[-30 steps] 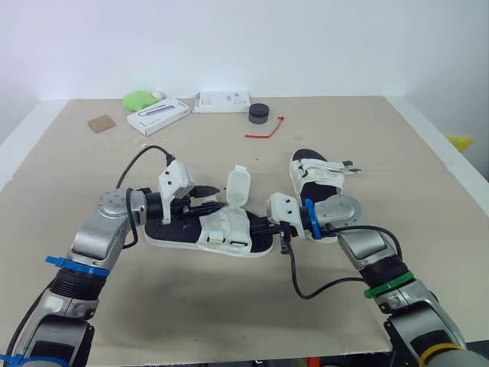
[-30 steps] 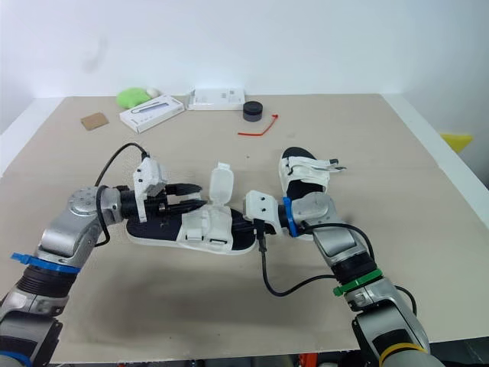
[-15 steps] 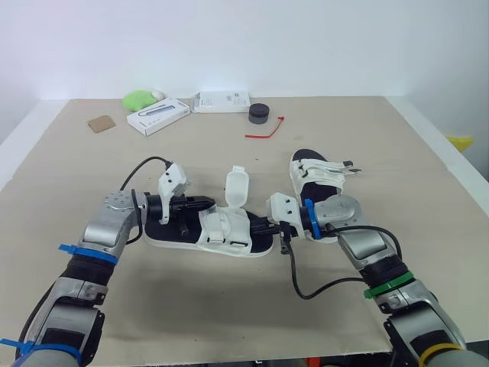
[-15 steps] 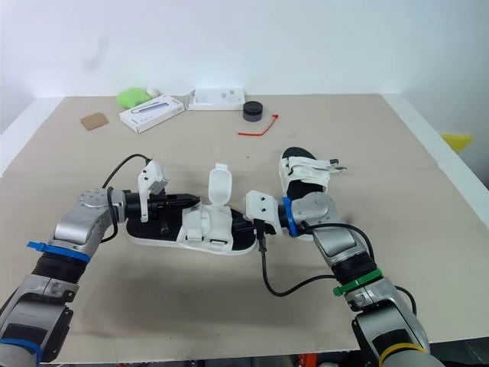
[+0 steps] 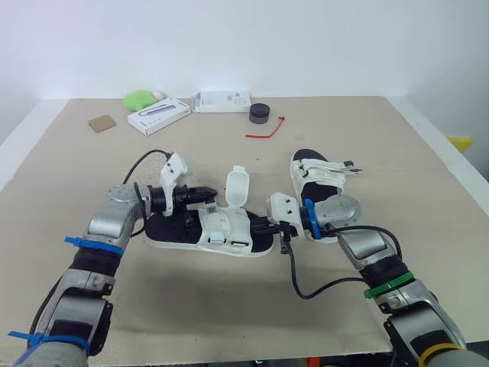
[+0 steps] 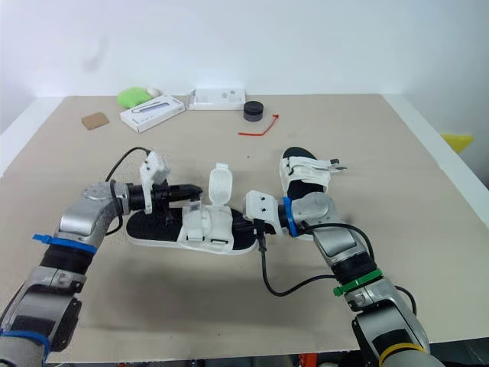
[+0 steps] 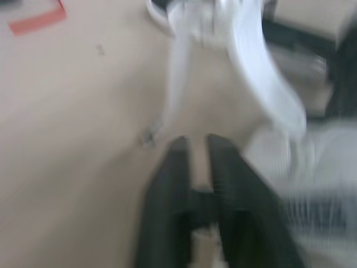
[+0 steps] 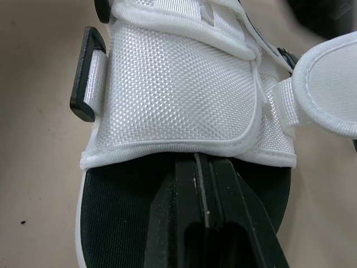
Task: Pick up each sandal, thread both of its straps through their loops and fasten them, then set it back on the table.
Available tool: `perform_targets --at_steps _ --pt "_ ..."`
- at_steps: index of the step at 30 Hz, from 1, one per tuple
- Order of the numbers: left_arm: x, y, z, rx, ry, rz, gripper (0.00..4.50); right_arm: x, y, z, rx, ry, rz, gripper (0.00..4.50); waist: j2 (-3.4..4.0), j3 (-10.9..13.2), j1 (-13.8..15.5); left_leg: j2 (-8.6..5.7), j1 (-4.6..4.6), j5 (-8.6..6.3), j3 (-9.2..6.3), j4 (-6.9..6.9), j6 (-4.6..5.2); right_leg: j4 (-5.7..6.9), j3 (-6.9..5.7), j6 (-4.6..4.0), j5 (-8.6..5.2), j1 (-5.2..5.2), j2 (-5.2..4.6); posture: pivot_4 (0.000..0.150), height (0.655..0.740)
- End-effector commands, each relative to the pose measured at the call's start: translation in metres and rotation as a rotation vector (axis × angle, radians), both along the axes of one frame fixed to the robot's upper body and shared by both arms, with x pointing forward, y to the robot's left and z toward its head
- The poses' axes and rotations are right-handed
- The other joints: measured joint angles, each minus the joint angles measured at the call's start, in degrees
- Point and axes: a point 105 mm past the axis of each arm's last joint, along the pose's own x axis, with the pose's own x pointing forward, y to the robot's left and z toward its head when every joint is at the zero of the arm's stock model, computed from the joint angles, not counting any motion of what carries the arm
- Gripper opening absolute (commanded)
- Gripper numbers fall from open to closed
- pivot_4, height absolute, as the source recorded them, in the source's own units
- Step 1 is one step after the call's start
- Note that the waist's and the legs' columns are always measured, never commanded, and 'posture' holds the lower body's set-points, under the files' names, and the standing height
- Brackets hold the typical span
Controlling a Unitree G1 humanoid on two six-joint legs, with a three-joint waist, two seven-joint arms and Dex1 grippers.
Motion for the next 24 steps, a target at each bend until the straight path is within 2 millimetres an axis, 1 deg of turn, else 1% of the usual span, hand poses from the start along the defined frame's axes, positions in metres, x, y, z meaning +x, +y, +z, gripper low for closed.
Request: perform_targets --at_steps 1,3,6,8,11,13,16,19,21,24 --pt "-0.013 -0.009 0.019 -0.156 0.205 -0.081 2.07 0.001 0.000 -0.004 -0.020 0.000 -0.008 0.00 0.00 0.00 -0.02 0.00 0.00 -0.01 0.00 0.00 0.01 0.00 0.00 0.01 -0.01 0.00 0.01 0.150 0.7400" --pt "-0.016 -0.012 0.022 -0.212 0.340 -0.092 3.06 0.000 0.000 -0.004 -0.018 -0.002 -0.007 0.00 0.00 0.00 -0.07 0.00 0.00 -0.02 -0.01 0.00 0.03 0.01 0.02 0.09 -0.05 0.00 0.01 0.150 0.7400" --pt "-0.012 -0.016 0.024 -0.294 0.531 -0.049 4.44 0.000 0.000 -0.004 -0.018 -0.003 -0.009 0.00 -0.01 0.00 0.01 -0.01 -0.01 -0.01 -0.08 0.03 0.03 0.01 -0.02 0.18 -0.11 0.00 0.00 0.150 0.7400" --pt "-0.009 -0.016 0.028 -0.353 0.617 -0.026 4.44 0.000 0.000 -0.005 -0.018 -0.004 -0.010 0.00 0.00 0.00 -0.05 -0.01 -0.01 -0.01 -0.08 0.06 0.02 0.03 -0.02 0.19 -0.10 0.01 0.00 0.150 0.7400" --pt "0.003 -0.013 0.035 -0.472 0.714 0.034 4.44 0.000 -0.002 -0.005 -0.021 -0.004 -0.012 0.00 0.00 0.00 -0.03 0.00 0.02 0.00 -0.09 0.06 0.00 0.05 -0.02 0.17 -0.09 0.01 0.00 0.150 0.7400" --pt "0.010 -0.012 0.036 -0.536 0.780 0.064 4.44 0.000 -0.002 -0.005 -0.022 -0.005 -0.013 0.00 0.00 0.00 -0.01 -0.01 0.03 0.02 -0.11 0.05 -0.03 0.06 -0.03 -0.02 0.03 0.01 -0.01 0.150 0.7400" --pt "0.017 -0.014 0.031 -0.577 0.866 0.114 4.44 0.000 -0.002 -0.005 -0.023 -0.007 -0.013 0.00 0.00 0.00 -0.02 -0.05 0.03 0.04 -0.12 0.05 -0.09 0.06 -0.05 -0.04 0.04 0.01 -0.09 0.150 0.7400" --pt "0.025 -0.021 0.020 -0.650 0.978 0.150 4.44 0.001 -0.001 -0.004 -0.022 -0.009 -0.012 0.00 -0.01 0.00 0.01 -0.12 0.03 0.07 -0.14 0.04 -0.21 0.07 -0.09 -0.03 0.07 0.01 -0.22 0.150 0.7400" --pt "0.026 -0.025 0.016 -0.671 1.029 0.156 4.44 0.001 -0.002 -0.004 -0.023 -0.011 -0.013 0.00 -0.01 -0.01 -0.04 -0.17 0.03 0.10 -0.13 0.04 -0.29 0.06 -0.11 0.00 0.11 0.01 -0.30 0.150 0.7400" --pt "0.024 -0.030 0.017 -0.667 1.049 0.140 4.44 0.001 -0.002 -0.005 -0.028 -0.014 -0.013 0.00 -0.01 0.00 -0.06 -0.16 0.05 0.13 -0.11 0.03 -0.45 0.06 -0.11 0.00 0.15 0.01 -0.29 0.150 0.7400"
